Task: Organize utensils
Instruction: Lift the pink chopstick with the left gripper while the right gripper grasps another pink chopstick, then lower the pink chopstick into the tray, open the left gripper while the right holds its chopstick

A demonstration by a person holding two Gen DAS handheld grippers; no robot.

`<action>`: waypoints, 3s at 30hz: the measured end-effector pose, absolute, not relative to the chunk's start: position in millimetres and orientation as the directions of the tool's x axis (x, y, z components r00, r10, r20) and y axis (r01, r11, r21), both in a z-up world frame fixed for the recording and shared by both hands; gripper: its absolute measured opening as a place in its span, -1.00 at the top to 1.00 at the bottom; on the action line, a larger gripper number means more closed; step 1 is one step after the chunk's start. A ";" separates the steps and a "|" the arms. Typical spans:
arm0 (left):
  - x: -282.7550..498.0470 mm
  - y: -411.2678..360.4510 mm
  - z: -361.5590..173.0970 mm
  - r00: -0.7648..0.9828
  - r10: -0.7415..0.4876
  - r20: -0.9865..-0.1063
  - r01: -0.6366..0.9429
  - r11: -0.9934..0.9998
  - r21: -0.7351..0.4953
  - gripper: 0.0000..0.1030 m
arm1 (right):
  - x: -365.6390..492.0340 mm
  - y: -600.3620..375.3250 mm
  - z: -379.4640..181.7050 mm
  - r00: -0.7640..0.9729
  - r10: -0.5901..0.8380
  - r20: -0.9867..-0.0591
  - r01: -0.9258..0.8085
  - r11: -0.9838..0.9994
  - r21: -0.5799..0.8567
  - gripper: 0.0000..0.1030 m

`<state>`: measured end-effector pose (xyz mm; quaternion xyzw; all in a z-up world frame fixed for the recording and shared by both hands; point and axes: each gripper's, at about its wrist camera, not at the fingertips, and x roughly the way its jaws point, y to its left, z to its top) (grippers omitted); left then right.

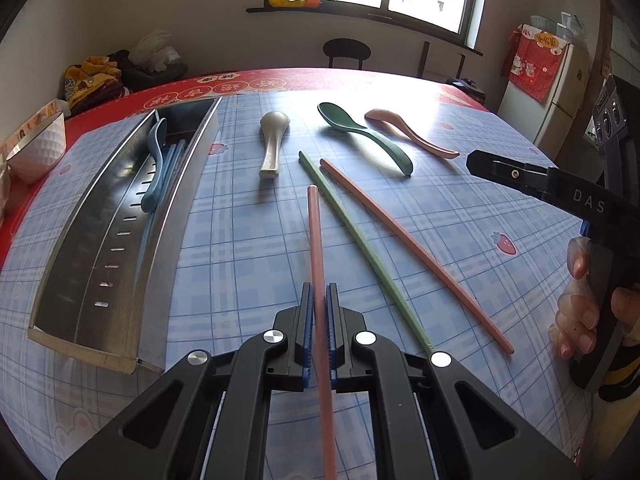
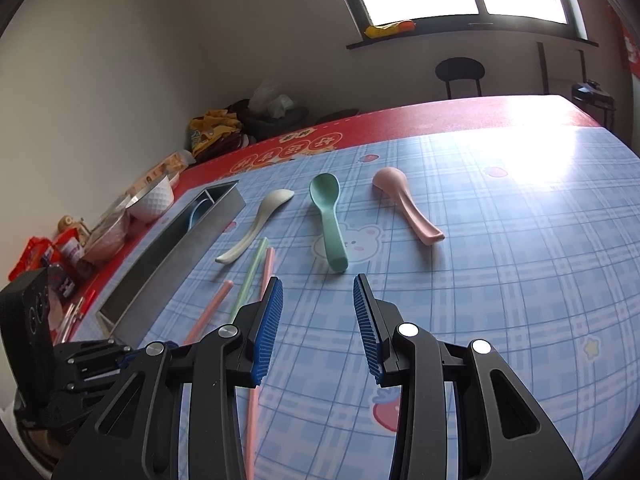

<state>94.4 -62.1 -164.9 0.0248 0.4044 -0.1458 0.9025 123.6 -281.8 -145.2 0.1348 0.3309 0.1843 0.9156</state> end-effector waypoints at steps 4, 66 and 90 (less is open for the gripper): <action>92.6 -52.9 -160.8 0.654 -0.236 -0.718 0.242 0.965 -0.098 0.88 | 124.4 -279.8 -145.4 0.707 0.435 -0.557 -0.258 0.893 0.370 0.29; 75.5 -27.4 -143.9 0.733 -0.286 -0.617 0.197 0.958 -0.210 0.88 | 128.8 -228.2 -144.3 0.688 0.359 -0.631 -0.289 0.933 0.215 0.88; 95.9 32.5 -69.4 0.735 -0.381 -0.561 0.199 0.912 -0.359 0.89 | 126.9 -249.5 -143.7 0.689 0.441 -0.575 -0.290 0.895 0.339 0.88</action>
